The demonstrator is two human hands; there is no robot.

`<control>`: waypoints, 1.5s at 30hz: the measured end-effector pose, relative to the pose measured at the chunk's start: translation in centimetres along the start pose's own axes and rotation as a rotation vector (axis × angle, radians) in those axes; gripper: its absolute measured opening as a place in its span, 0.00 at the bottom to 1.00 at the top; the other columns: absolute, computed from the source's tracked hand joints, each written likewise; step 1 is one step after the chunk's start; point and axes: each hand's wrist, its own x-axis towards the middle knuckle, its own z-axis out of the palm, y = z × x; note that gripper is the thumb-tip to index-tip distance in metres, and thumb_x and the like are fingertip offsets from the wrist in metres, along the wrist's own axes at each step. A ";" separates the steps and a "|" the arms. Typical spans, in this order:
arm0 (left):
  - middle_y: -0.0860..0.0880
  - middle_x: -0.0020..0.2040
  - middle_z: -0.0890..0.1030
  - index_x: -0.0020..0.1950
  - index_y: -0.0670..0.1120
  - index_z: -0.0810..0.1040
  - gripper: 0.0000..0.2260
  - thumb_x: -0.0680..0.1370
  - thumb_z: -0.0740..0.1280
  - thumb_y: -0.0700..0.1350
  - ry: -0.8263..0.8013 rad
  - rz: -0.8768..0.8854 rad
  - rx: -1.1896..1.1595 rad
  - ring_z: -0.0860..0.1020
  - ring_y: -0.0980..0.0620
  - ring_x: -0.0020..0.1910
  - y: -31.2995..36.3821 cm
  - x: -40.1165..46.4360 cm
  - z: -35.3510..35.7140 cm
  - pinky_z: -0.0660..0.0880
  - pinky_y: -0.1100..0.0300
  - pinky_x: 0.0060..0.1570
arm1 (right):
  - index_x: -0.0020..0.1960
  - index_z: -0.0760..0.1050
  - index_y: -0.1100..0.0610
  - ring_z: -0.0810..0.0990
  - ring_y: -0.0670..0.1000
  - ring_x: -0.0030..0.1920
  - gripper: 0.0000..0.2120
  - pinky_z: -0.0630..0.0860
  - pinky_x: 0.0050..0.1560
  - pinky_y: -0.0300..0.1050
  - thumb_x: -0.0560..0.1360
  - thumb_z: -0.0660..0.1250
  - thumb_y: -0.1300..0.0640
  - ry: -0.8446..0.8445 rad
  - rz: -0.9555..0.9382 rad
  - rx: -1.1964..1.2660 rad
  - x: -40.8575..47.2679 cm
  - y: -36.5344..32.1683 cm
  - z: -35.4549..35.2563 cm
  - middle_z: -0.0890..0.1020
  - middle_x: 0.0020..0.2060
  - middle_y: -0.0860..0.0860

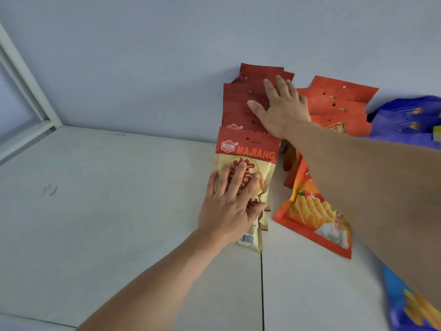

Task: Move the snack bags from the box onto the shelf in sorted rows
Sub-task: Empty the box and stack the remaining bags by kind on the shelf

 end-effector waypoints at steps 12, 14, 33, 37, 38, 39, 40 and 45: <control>0.42 0.75 0.70 0.74 0.45 0.69 0.32 0.78 0.58 0.65 0.084 -0.070 -0.005 0.66 0.39 0.75 2.5 0.9 -1.6 0.59 0.40 0.74 | 0.79 0.57 0.51 0.54 0.57 0.79 0.34 0.56 0.76 0.61 0.80 0.51 0.33 0.067 0.316 0.248 -14.9 7.0 0.9 0.57 0.80 0.52; 0.42 0.75 0.70 0.73 0.43 0.70 0.30 0.79 0.57 0.63 0.164 -0.050 -0.035 0.66 0.39 0.75 4.1 1.4 -2.0 0.59 0.42 0.74 | 0.79 0.58 0.52 0.56 0.56 0.78 0.33 0.57 0.76 0.59 0.81 0.54 0.35 0.095 0.359 0.314 -16.8 7.9 1.6 0.58 0.79 0.52; 0.47 0.79 0.64 0.82 0.49 0.48 0.50 0.71 0.63 0.75 -0.286 -0.537 -0.745 0.66 0.44 0.76 13.9 11.1 2.4 0.68 0.42 0.71 | 0.81 0.51 0.50 0.66 0.56 0.75 0.37 0.68 0.71 0.57 0.79 0.57 0.35 0.086 0.612 0.815 -19.9 13.9 4.5 0.63 0.77 0.52; 0.51 0.70 0.75 0.78 0.52 0.58 0.42 0.71 0.62 0.74 -0.195 -0.562 -0.765 0.77 0.47 0.66 14.5 11.0 3.6 0.77 0.44 0.61 | 0.80 0.51 0.47 0.73 0.55 0.70 0.38 0.72 0.69 0.57 0.78 0.59 0.33 0.167 0.653 0.979 -18.3 14.4 4.8 0.72 0.72 0.50; 0.52 0.69 0.76 0.77 0.53 0.60 0.39 0.73 0.62 0.73 -0.161 -0.567 -0.765 0.77 0.48 0.65 14.6 11.0 3.6 0.78 0.46 0.60 | 0.81 0.50 0.47 0.73 0.54 0.71 0.38 0.71 0.70 0.56 0.78 0.59 0.33 0.158 0.649 0.985 -18.0 14.5 4.7 0.71 0.73 0.50; 0.52 0.68 0.76 0.77 0.53 0.61 0.36 0.75 0.62 0.71 -0.117 -0.563 -0.764 0.78 0.48 0.65 14.7 11.0 3.8 0.78 0.47 0.59 | 0.81 0.49 0.47 0.71 0.54 0.72 0.38 0.70 0.71 0.55 0.78 0.58 0.33 0.136 0.642 0.981 -17.6 14.6 4.6 0.70 0.74 0.50; 0.53 0.68 0.76 0.76 0.53 0.62 0.34 0.76 0.62 0.69 -0.091 -0.566 -0.766 0.77 0.48 0.65 14.7 11.0 3.8 0.77 0.49 0.60 | 0.82 0.48 0.48 0.70 0.55 0.73 0.38 0.69 0.72 0.54 0.78 0.57 0.33 0.108 0.640 0.973 -17.2 14.7 4.5 0.68 0.75 0.50; 0.53 0.66 0.78 0.75 0.54 0.62 0.36 0.74 0.62 0.73 -0.085 -0.620 -0.893 0.80 0.50 0.60 13.4 12.9 3.6 0.80 0.48 0.58 | 0.82 0.44 0.47 0.67 0.55 0.75 0.39 0.67 0.71 0.52 0.79 0.54 0.32 0.078 0.631 0.981 -15.1 15.4 4.4 0.61 0.79 0.51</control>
